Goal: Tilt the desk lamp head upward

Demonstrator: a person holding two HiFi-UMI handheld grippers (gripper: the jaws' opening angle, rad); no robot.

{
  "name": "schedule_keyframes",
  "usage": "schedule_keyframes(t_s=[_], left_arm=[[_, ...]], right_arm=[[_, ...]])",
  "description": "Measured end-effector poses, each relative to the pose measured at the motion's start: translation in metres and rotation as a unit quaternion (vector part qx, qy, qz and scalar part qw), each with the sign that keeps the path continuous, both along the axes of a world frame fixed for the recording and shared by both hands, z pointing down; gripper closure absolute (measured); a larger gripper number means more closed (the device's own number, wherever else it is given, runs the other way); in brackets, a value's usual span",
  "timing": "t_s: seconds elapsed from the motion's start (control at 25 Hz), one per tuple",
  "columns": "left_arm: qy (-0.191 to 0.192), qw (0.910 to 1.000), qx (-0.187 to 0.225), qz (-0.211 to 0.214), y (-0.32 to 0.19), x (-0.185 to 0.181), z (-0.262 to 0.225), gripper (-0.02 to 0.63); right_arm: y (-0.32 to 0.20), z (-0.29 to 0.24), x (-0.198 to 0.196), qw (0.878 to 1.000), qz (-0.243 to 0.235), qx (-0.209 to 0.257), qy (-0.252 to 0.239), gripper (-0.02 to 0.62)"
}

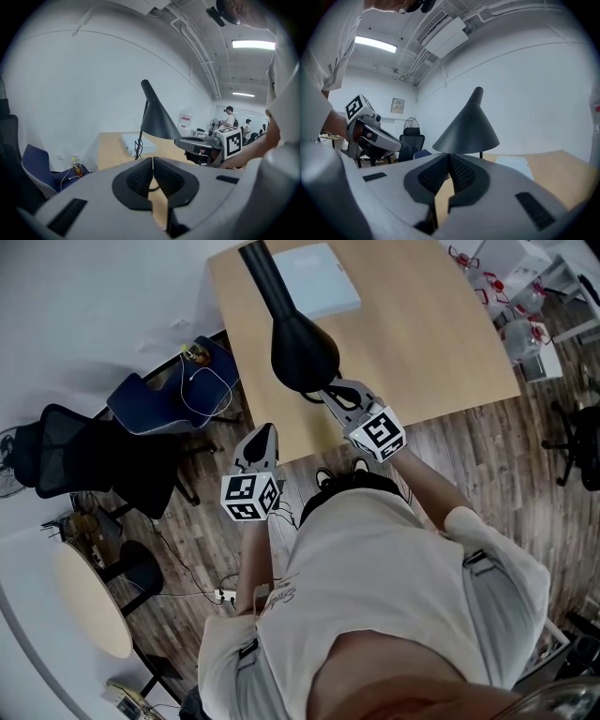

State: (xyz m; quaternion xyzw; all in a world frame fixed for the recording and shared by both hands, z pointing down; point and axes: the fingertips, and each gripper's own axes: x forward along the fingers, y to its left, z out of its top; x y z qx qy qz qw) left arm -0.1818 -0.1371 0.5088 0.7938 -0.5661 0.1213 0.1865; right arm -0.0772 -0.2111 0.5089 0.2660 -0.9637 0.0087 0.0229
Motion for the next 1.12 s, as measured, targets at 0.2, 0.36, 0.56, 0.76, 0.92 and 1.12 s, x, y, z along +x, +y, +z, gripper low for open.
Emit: schedule_keyframes(t_s=[0.2, 0.36, 0.56, 0.76, 0.92, 1.12], left_arm=[[0.001, 1.0000, 0.001, 0.001, 0.007, -0.002, -0.001, 0.589], [0.001, 1.0000, 0.005, 0.006, 0.011, 0.001, -0.003, 0.589], [0.002, 0.9999, 0.010, 0.011, 0.015, 0.003, -0.005, 0.589], [0.004, 0.9998, 0.008, 0.018, 0.013, 0.003, -0.005, 0.589], [0.007, 0.9997, 0.007, 0.023, 0.011, 0.008, -0.002, 0.589], [0.009, 0.9993, 0.014, 0.034, 0.010, 0.020, -0.007, 0.589]], right_arm=[[0.008, -0.013, 0.001, 1.000, 0.007, 0.000, -0.011, 0.601], [0.014, -0.023, 0.004, 1.000, 0.011, 0.003, -0.020, 0.601], [0.024, -0.038, 0.008, 1.000, 0.014, 0.005, -0.028, 0.600], [0.031, -0.058, 0.011, 0.999, 0.019, 0.000, -0.039, 0.601], [0.037, -0.070, 0.013, 0.999, 0.023, -0.007, -0.045, 0.601], [0.044, -0.093, 0.020, 0.998, 0.023, -0.010, -0.058, 0.601]])
